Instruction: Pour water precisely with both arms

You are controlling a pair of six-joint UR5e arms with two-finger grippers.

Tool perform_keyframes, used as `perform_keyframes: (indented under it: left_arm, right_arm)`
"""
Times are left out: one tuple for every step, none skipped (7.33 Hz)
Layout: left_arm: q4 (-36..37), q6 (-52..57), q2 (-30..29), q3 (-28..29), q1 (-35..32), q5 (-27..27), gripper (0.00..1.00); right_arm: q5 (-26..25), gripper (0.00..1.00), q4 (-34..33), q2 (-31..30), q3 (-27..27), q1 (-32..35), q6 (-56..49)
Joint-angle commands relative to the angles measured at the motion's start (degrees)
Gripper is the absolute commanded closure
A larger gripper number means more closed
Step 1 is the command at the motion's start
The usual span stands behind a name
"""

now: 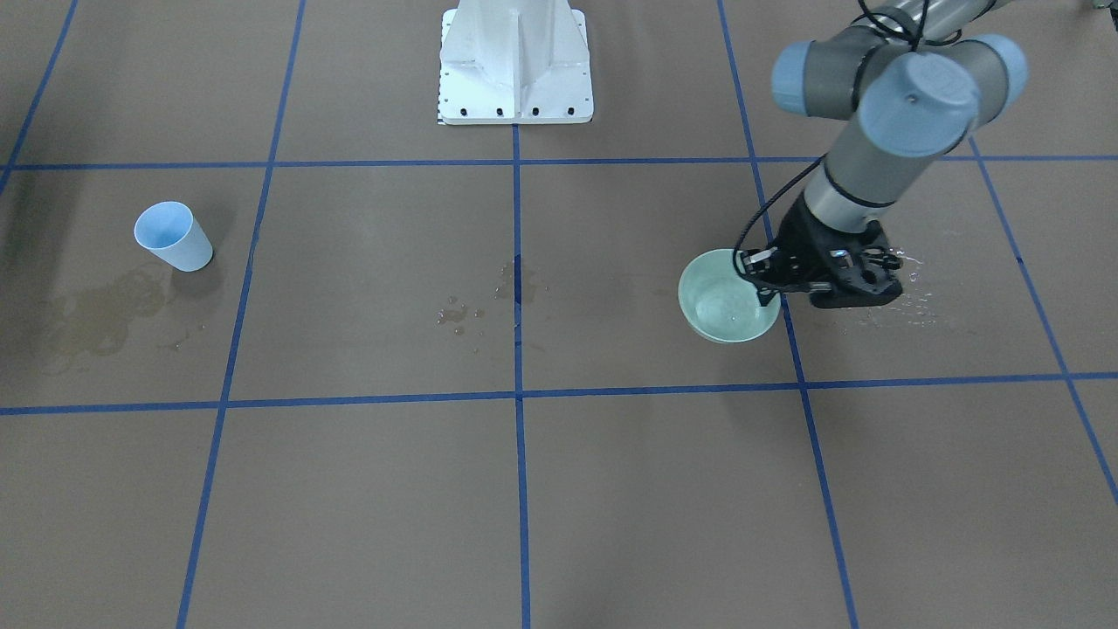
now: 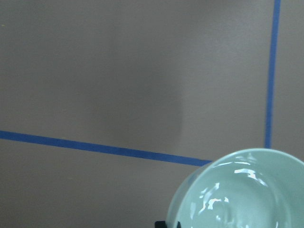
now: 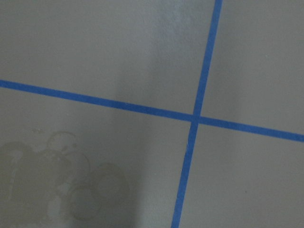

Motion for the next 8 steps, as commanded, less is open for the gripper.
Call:
perform_keyframes:
  left_arm:
    - [-12.1,1.8,10.7,0.7,-2.3,-1.2,1.0]
    - [-14.0,1.8,12.8,2.0,-2.3,-1.3,1.0]
    - [-16.7,2.6,15.6,3.0,-2.3,-1.4,1.0]
    - [-20.8,4.9,20.3,3.0,-2.3,-1.4,1.0]
    - [-25.9,6.1,24.6,3.8,-2.4,-1.4,1.0]
    - [-30.3,6.2,28.4,4.1,-2.3,-1.5,1.0]
    - [-34.2,7.3,31.4,5.1,-2.4,-3.5,1.0]
    - [-37.4,9.8,34.1,6.7,-3.4,-4.2,1.0]
  right_arm:
    - [-0.4,0.01,0.1,-0.5,0.2,0.0,0.3]
    - [-0.6,0.01,0.2,-0.2,0.4,0.0,0.3]
    - [-0.6,0.01,0.2,0.1,0.4,-0.1,0.3]
    - [-0.5,0.01,0.2,0.2,0.4,-0.1,0.3]
    - [-0.8,0.01,0.2,0.3,0.5,-0.1,0.2]
    - [-0.8,0.01,0.2,0.3,0.6,-0.1,0.1]
    - [-0.8,0.01,0.2,0.3,0.6,-0.2,0.1]
    - [-0.9,0.01,0.2,0.6,0.6,-0.2,0.0]
